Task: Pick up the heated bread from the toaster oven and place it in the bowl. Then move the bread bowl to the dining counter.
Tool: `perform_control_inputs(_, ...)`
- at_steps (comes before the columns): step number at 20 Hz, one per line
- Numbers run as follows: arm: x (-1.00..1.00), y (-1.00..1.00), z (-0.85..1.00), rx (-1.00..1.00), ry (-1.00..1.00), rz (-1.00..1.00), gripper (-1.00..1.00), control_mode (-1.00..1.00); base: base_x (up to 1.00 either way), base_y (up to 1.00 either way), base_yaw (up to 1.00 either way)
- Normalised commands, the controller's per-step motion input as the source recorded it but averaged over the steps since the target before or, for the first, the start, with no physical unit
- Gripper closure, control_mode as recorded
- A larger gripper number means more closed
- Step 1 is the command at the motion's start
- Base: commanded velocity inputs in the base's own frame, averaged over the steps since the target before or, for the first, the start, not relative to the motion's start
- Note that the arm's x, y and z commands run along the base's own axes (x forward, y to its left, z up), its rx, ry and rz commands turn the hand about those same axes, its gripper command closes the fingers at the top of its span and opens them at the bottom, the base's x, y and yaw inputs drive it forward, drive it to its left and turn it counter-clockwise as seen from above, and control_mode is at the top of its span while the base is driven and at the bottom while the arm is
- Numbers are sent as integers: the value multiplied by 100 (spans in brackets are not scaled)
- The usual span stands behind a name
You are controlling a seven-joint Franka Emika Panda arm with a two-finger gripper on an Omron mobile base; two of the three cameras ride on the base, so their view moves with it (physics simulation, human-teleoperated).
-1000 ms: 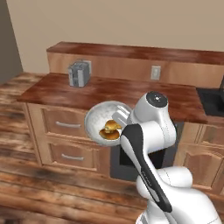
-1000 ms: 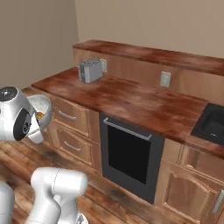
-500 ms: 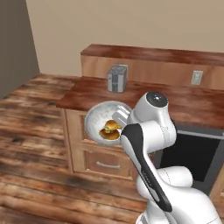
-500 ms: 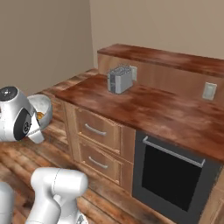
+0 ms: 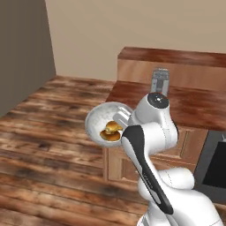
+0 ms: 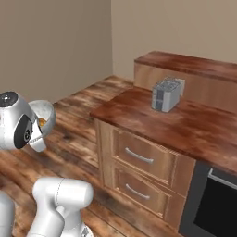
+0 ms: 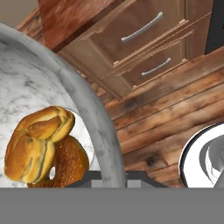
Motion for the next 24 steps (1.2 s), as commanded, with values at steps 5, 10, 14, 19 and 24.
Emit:
perform_control_inputs(5, 0, 0, 0, 0, 0, 0, 100, 100, 90, 100, 0)
perform_control_inputs(10, 0, 0, 0, 0, 0, 0, 100, 100, 100, 100, -19)
perform_control_inputs(14, 0, 0, 0, 0, 0, 0, 100, 100, 100, 100, -42)
perform_control_inputs(19, 0, 0, 0, 0, 0, 0, 100, 100, 100, 100, -49)
perform_control_inputs(24, 0, 0, 0, 0, 0, 0, 100, 100, 100, 100, -51)
